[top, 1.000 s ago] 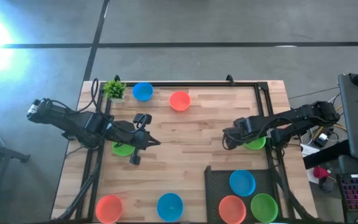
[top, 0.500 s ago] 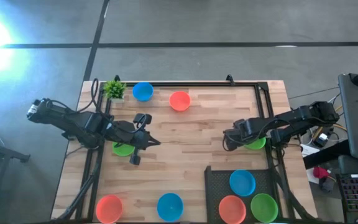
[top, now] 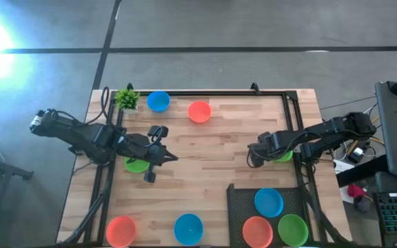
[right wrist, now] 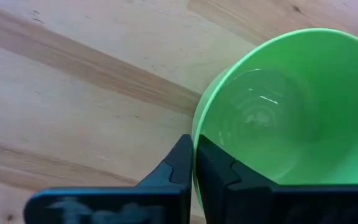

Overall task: Pick & Place Mini bowls
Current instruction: Stack the right green bowl on the green bowl on the shelf

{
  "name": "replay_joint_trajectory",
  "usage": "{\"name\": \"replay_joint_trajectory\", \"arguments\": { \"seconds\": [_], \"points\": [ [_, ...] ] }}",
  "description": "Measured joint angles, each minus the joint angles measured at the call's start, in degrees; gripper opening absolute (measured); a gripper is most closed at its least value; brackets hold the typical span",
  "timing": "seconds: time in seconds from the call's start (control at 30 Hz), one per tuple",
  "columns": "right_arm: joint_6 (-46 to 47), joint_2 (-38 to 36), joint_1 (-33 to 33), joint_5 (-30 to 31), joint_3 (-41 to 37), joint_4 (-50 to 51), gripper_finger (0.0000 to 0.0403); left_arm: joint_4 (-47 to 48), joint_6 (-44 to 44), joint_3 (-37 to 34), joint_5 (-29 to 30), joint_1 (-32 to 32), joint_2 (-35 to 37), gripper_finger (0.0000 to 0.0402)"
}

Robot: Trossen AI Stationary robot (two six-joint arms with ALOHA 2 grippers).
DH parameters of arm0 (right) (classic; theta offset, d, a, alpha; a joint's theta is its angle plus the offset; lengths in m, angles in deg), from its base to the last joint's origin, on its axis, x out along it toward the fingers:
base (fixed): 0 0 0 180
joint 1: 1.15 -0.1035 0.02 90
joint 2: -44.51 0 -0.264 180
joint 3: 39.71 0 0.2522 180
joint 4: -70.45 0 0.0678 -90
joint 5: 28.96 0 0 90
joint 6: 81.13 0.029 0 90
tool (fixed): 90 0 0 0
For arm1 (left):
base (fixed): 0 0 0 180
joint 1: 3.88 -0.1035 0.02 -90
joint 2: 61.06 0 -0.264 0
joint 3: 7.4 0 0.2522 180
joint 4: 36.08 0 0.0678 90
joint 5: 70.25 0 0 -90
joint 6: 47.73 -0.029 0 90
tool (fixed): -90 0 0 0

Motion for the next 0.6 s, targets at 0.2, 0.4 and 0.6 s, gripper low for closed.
{"name": "replay_joint_trajectory", "arguments": {
  "seconds": [0.2, 0.4, 0.6],
  "points": [
    [-0.3, 0.0, -0.2, 0.0, 0.1, 0.0, 0.0009, 0.0, 0.1, 0.0, 0.0, 0.0, 0.0, 0.0],
    [-2.8, -0.1, -1.0, -0.2, 3.6, 0.0, 0.0009, 0.0, 0.1, 0.0, 0.0, 0.0, 0.0, 0.0],
    [-6.5, 0.3, -1.0, -0.1, 8.8, -0.1, 0.0008, 0.0, 0.1, 0.0, 0.0, 0.0, 0.0, 0.0]
  ]
}}
